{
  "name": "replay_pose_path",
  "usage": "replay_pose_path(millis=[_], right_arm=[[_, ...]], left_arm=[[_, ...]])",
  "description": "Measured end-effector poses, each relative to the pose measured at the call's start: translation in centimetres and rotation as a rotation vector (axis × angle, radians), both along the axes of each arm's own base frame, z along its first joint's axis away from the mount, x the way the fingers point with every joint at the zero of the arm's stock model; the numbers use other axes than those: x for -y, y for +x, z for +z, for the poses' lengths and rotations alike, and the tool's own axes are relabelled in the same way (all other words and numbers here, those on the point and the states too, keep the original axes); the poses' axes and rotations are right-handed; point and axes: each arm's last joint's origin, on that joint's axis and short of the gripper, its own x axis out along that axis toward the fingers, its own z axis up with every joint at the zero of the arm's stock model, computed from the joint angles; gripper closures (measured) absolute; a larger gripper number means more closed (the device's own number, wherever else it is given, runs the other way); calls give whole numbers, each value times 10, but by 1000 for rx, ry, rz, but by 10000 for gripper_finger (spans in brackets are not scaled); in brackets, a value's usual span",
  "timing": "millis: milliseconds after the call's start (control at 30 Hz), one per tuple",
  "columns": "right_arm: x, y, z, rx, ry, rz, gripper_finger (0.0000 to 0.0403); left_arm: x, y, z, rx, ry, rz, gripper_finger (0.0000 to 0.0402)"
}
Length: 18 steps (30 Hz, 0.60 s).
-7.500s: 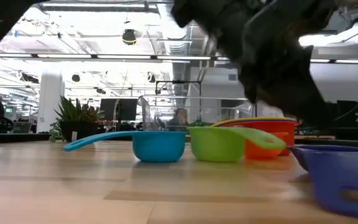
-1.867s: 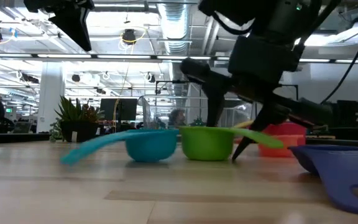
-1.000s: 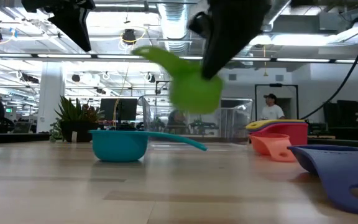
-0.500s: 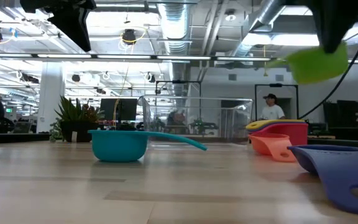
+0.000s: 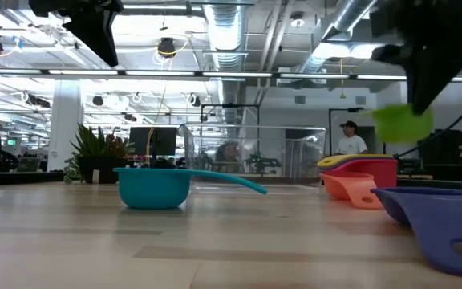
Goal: Nest measuring cups in basket
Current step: Stack the green measuring cup on top of the blue measuring cup
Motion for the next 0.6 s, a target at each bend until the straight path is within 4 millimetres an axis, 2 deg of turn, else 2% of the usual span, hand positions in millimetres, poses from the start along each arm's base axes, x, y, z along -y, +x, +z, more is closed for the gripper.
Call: replay_pose_path(millis=[267, 500, 600], right_arm=[[38, 10, -6, -27, -50, 80, 398], [52, 19, -5, 26, -4, 97, 398], [56, 19, -5, 28, 0, 84, 386]], left_arm=[[0, 0, 0, 25, -16, 38, 401], [0, 0, 0, 43, -28, 65, 401], [0, 0, 0, 44, -29, 67, 401]])
